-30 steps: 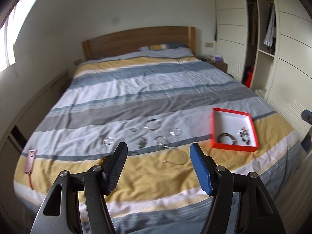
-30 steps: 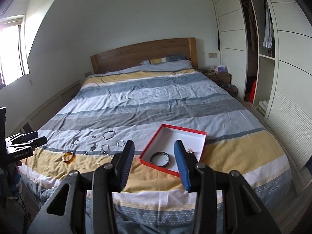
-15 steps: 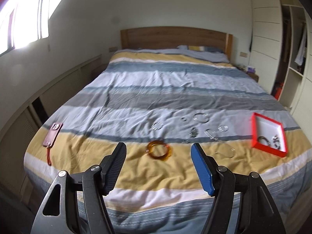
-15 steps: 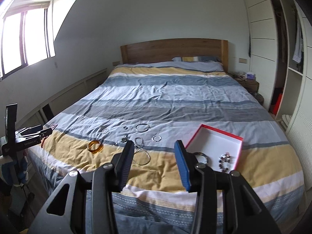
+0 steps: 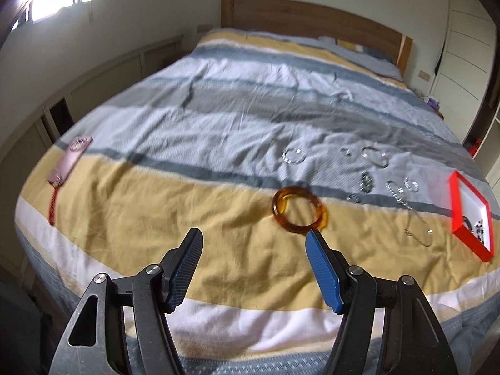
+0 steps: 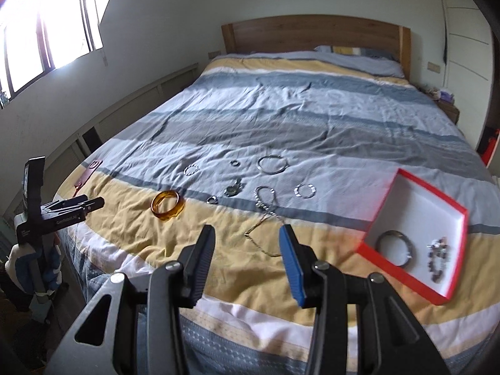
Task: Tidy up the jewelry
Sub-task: 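Move both tools back over the jewelry on the bed, then grasp the amber bangle with the left tool while the right tool grasps a silver ring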
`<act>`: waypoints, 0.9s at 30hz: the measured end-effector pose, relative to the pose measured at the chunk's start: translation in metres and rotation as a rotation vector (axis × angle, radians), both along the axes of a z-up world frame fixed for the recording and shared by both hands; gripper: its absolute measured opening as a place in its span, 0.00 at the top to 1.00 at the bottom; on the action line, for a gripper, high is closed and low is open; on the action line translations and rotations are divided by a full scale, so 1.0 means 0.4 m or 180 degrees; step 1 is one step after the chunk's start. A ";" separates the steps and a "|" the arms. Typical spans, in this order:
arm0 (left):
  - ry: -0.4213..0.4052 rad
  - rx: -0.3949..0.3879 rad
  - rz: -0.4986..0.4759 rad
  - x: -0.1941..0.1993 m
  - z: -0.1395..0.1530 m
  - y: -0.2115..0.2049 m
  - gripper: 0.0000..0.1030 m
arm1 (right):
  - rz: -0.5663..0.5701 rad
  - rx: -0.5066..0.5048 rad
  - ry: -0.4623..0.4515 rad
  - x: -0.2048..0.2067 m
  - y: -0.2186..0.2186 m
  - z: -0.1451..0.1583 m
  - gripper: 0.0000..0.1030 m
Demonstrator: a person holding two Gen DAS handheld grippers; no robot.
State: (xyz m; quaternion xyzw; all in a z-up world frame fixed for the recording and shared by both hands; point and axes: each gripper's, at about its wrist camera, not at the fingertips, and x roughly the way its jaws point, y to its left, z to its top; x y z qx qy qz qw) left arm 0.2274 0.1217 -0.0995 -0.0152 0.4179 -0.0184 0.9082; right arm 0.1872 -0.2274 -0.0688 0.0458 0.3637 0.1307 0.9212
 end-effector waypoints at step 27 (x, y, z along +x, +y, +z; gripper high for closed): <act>0.0641 -0.0339 -0.0166 0.295 -0.259 -0.029 0.59 | 0.0536 0.0046 0.0753 0.466 0.298 -0.353 0.65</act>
